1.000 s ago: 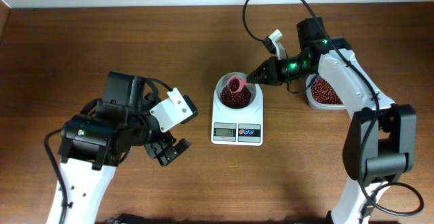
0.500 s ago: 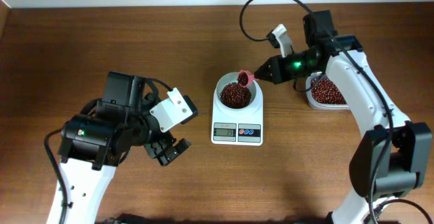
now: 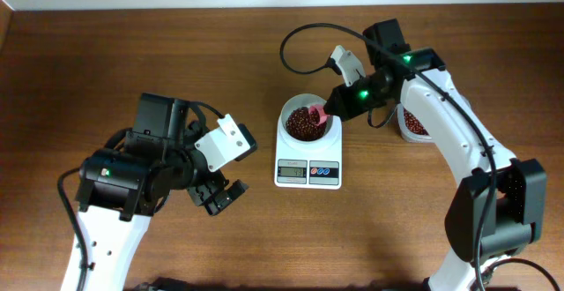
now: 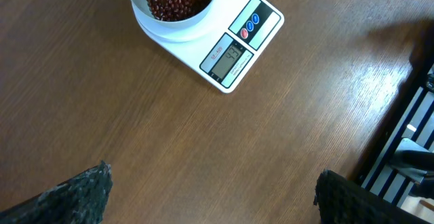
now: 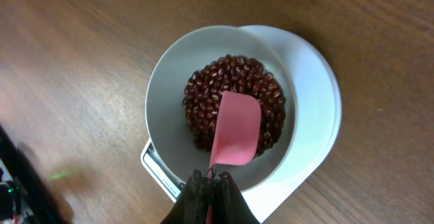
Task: Scoop and weigh 50g on scale
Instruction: 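Tilt the scoop over the bowl to add beans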
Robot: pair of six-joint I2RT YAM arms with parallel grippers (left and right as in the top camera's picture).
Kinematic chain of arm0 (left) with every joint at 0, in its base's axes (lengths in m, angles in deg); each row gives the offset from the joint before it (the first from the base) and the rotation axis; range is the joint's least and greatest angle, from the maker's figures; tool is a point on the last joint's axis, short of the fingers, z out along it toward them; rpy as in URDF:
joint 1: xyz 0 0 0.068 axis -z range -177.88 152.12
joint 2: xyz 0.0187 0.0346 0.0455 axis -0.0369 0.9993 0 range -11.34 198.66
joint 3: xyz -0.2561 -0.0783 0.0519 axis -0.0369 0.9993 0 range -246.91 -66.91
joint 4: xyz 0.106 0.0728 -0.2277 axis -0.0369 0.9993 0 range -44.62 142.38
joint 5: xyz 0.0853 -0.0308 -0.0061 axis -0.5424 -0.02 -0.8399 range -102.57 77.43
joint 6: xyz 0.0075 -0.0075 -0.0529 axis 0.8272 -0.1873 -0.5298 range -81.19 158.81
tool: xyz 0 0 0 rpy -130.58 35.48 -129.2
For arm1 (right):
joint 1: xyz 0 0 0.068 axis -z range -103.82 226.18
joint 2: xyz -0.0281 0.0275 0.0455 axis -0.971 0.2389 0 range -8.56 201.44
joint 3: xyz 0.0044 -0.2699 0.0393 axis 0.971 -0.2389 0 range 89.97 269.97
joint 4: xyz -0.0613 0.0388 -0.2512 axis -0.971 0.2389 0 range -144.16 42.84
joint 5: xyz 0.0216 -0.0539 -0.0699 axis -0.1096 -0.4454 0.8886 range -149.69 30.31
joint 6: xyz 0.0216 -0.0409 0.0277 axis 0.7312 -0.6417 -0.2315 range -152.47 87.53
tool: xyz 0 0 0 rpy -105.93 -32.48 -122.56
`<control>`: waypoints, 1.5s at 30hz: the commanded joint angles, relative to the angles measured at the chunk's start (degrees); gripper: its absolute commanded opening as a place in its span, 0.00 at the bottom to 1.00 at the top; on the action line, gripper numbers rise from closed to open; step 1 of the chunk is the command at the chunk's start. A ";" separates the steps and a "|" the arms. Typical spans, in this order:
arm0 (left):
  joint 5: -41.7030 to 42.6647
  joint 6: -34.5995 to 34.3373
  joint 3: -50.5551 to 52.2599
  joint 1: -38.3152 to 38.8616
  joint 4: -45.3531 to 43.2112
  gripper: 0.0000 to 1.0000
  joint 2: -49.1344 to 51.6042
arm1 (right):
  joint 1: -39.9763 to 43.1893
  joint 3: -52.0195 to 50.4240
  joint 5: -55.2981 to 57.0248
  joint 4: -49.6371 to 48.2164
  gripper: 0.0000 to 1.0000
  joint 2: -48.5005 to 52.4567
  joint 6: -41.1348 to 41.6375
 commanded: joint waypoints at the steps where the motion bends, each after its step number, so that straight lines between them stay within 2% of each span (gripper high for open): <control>1: 0.83 0.94 0.17 -0.20 -0.11 0.99 -0.02 | -2.27 3.28 3.17 0.92 0.04 -2.01 0.02; 3: 0.83 0.94 0.17 -0.20 -0.11 0.99 -0.02 | -3.58 3.52 11.08 2.47 0.04 -2.01 -0.13; 13: 0.83 0.94 0.17 -0.20 -0.11 0.99 -0.02 | -5.22 5.88 9.49 3.10 0.04 -2.05 -1.42; 16: 0.83 0.94 0.17 -0.20 -0.09 0.99 -0.02 | -5.70 5.88 16.94 3.76 0.04 -2.03 -1.55; 20: 0.83 0.94 0.17 -0.20 -0.11 0.99 -0.02 | -6.14 7.41 11.65 3.98 0.04 -2.03 -1.55; 24: 0.83 0.94 0.17 -0.20 -0.11 0.99 -0.02 | -6.12 7.69 17.22 4.22 0.04 -2.03 -1.81; 27: 0.83 0.94 0.17 -0.20 -0.11 0.99 -0.02 | -6.12 7.80 9.97 4.42 0.04 -2.03 -1.86; 29: 0.83 0.94 0.17 -0.20 -0.11 0.99 -0.02 | -6.12 7.80 16.79 4.66 0.04 -2.03 -1.79; 30: 0.83 0.94 0.17 -0.20 -0.11 0.99 -0.02 | -6.12 7.82 16.79 4.44 0.04 -2.03 -1.79; 33: 0.83 0.94 0.17 -0.20 -0.11 0.99 -0.02 | -6.14 8.13 8.07 4.46 0.04 -2.03 -1.86; 36: 0.83 0.94 0.17 -0.20 -0.11 1.00 -0.02 | -6.12 8.13 16.90 5.14 0.04 -2.03 -1.81; 39: 0.83 0.94 0.17 -0.20 -0.11 0.99 -0.02 | -6.73 8.24 9.60 5.31 0.04 -2.03 -2.82; 42: 0.83 0.94 0.17 -0.20 -0.11 0.99 -0.02 | -7.63 8.24 19.30 5.55 0.04 -2.03 -4.02; 45: 0.83 0.94 0.17 -0.20 -0.09 0.99 -0.02 | -8.07 8.50 16.96 5.99 0.04 -2.03 -4.02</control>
